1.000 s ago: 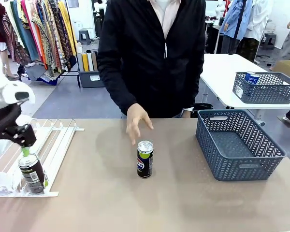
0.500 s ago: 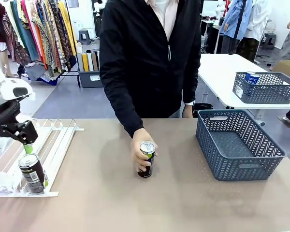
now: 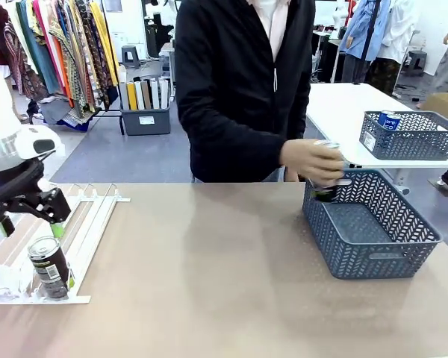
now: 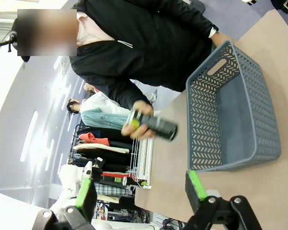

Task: Retrieve and store the cans from the dispenser.
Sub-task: Pick up one can from the Automatic Can Dispenser and place it in the middle of the table.

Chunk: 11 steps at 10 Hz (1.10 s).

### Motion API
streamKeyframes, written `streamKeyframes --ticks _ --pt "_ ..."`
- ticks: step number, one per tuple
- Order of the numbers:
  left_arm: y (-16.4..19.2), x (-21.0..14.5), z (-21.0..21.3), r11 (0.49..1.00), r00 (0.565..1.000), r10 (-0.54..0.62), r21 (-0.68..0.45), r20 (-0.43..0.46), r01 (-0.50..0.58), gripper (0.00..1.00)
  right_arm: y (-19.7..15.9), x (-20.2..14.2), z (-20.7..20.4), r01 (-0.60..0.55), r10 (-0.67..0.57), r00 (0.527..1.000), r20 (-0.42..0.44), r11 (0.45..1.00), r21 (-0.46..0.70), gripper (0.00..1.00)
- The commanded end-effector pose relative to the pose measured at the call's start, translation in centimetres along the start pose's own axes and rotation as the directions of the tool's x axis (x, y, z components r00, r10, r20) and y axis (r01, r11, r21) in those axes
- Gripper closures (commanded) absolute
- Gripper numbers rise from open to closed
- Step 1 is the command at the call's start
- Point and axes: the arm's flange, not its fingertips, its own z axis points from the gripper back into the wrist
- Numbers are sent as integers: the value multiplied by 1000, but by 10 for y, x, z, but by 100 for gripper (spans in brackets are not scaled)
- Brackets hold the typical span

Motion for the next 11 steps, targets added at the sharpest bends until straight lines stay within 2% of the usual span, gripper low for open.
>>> streamKeyframes --ticks 1,5,10,11 --pt "-1 7 -28 998 998 68 17 -5 -68 0 1 2 -2 -16 15 1000 20 1000 25 0" --pt "-5 12 -66 998 991 53 -6 -126 -55 0 1 2 -2 -16 15 1000 20 1000 25 0" --pt "-6 15 -70 998 991 42 -43 -129 -48 0 1 2 -2 -16 15 1000 20 1000 25 0" --pt "-7 16 -70 998 992 42 -34 -122 -47 58 1 2 -2 -16 15 1000 20 1000 25 0"
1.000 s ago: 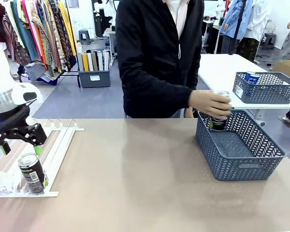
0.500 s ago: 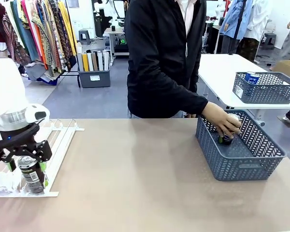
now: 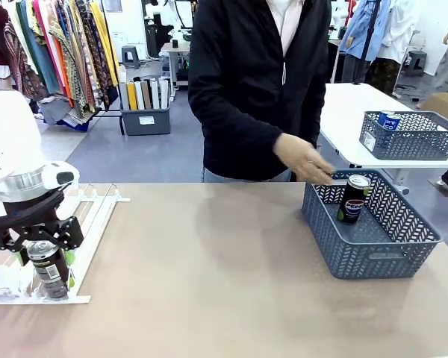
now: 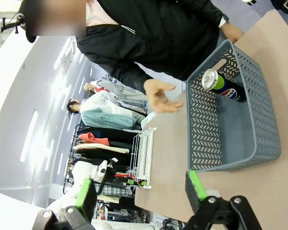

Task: Retrieve and store the cans from the dispenser.
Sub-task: Pick up one can from the Automatic Can Dispenser and place it in the middle of the table.

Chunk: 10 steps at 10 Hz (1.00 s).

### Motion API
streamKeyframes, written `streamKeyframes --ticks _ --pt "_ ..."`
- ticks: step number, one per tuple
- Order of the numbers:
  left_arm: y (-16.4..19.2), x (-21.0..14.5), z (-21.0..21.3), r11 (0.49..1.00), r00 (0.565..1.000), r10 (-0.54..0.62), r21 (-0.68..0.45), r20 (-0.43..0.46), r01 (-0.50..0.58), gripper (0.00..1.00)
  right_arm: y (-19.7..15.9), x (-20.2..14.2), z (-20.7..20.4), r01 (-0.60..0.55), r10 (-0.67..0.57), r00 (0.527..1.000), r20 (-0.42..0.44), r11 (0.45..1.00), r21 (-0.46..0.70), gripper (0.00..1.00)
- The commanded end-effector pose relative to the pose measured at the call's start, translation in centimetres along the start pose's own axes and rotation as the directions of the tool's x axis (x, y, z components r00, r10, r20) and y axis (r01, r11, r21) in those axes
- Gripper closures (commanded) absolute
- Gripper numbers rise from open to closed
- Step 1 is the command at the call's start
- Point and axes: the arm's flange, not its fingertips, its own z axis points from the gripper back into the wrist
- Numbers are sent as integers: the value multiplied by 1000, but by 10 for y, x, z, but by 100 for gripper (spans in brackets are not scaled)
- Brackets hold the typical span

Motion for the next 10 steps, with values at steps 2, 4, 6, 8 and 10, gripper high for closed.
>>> streamKeyframes --ticks 2,4,6,8,10 --pt "-2 3 1 999 1000 -10 -31 15 10 100 1 2 -2 -16 15 1000 20 1000 25 0" --pt "1 3 2 999 1000 -3 -33 18 4 100 1 2 -2 -16 15 1000 20 1000 25 0" --pt "2 2 3 999 1000 3 -37 29 -2 100 1 2 -2 -16 15 1000 20 1000 25 0" --pt "6 -1 12 999 999 7 -45 50 -4 100 1 2 -2 -16 15 1000 20 1000 25 0" --pt "12 -18 60 1000 995 5 -15 98 -3 100 1 2 -2 -16 15 1000 20 1000 25 0"
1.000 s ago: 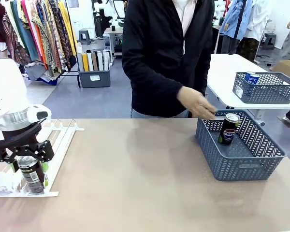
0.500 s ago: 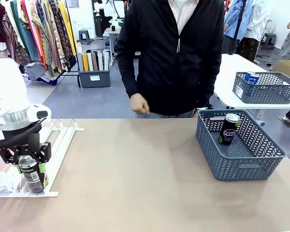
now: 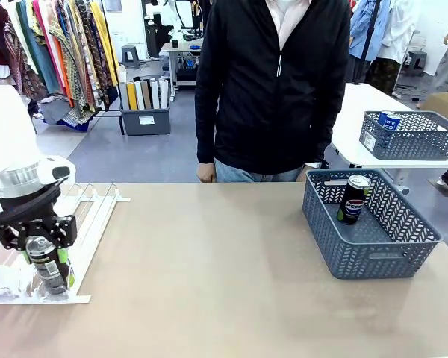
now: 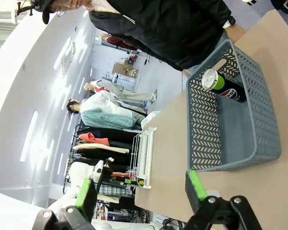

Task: Retrieve and store the cans from the dispenser.
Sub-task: Pick up one can from the Automatic Can Dispenser and place it in the middle of the table.

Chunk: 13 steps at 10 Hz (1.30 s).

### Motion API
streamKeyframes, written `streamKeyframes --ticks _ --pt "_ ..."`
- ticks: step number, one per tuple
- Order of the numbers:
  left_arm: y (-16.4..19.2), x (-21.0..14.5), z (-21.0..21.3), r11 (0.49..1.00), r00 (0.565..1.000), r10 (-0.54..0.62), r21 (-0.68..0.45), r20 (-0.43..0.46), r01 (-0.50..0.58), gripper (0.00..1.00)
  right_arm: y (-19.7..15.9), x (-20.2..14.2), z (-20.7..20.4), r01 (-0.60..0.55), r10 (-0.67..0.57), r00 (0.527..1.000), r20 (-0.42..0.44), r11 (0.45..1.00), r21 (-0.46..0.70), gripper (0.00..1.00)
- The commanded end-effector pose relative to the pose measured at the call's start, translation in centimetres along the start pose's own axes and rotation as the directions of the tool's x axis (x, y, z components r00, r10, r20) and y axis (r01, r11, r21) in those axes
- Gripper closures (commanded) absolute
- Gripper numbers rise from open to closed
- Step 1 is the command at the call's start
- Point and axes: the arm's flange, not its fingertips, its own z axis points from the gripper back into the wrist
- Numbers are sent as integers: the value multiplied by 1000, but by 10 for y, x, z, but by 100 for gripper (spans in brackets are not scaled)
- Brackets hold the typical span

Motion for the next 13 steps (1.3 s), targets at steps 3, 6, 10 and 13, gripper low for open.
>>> streamKeyframes --ticks 3,6,10,13 --pt "24 -40 123 992 986 -107 -58 131 115 100 1 2 -2 -16 16 1000 20 1000 25 0" --pt "53 -66 145 986 969 1 -159 247 40 100 1 2 -2 -16 16 1000 20 1000 25 0" --pt "45 -64 157 994 975 -16 -101 223 40 100 1 2 -2 -16 16 1000 20 1000 25 0" --pt "41 -57 146 990 975 -28 -130 222 58 100 1 2 -2 -16 16 1000 20 1000 25 0"
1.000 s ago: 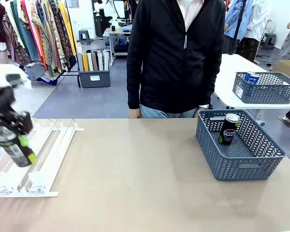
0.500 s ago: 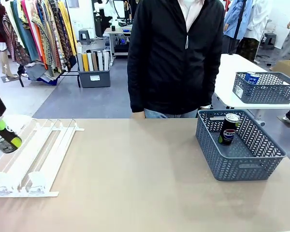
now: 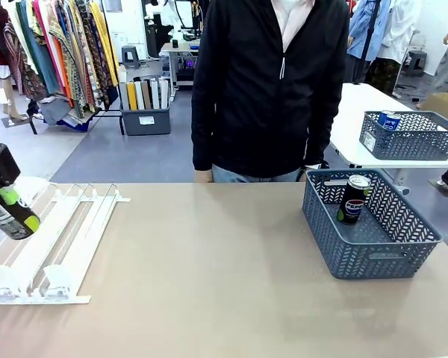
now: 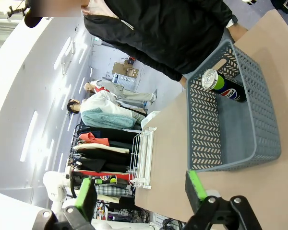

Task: Retrieve and store the cans from the dispenser.
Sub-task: Pick up one can from the Automatic Can Dispenser and place it in the middle of the table.

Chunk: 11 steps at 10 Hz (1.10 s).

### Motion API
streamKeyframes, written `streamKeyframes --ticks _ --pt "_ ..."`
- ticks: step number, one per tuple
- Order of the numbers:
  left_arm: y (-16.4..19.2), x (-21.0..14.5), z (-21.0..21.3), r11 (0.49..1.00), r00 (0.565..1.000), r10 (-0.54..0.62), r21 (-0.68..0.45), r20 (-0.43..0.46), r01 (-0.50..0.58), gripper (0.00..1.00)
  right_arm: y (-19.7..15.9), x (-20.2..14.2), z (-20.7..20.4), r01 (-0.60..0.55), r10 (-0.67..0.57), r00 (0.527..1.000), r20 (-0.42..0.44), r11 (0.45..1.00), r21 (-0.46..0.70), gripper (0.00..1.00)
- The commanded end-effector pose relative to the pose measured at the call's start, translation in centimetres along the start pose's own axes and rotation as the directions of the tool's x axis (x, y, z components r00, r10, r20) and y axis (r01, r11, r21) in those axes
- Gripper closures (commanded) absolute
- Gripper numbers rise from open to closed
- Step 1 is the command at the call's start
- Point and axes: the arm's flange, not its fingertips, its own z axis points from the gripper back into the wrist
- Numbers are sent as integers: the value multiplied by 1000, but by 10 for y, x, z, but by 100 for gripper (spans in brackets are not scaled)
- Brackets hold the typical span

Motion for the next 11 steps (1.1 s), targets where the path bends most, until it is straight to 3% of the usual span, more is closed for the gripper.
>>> streamKeyframes --ticks 1,2,4,6,7,9,11 --pt "-24 25 -2 997 997 -61 -44 48 64 100 1 2 -2 -17 16 1000 20 1000 26 0" --pt "-66 56 -7 987 988 -142 -61 61 146 100 1 2 -2 -17 16 1000 20 1000 26 0" --pt "-176 113 -47 960 960 -280 14 -25 281 100 1 2 -2 -17 16 1000 20 1000 26 0" --pt "-268 138 -99 908 910 -402 85 -98 410 100 1 2 -2 -17 16 1000 20 1000 26 0" --pt "-309 142 -132 884 882 -455 56 -124 464 100 1 2 -2 -17 16 1000 20 1000 26 0" --pt "-351 137 -184 852 844 -510 37 -164 522 100 1 2 -2 -17 16 1000 20 1000 26 0" --pt "-368 126 -217 829 812 -539 30 -223 558 100 1 2 -2 -17 16 1000 20 1000 26 0"
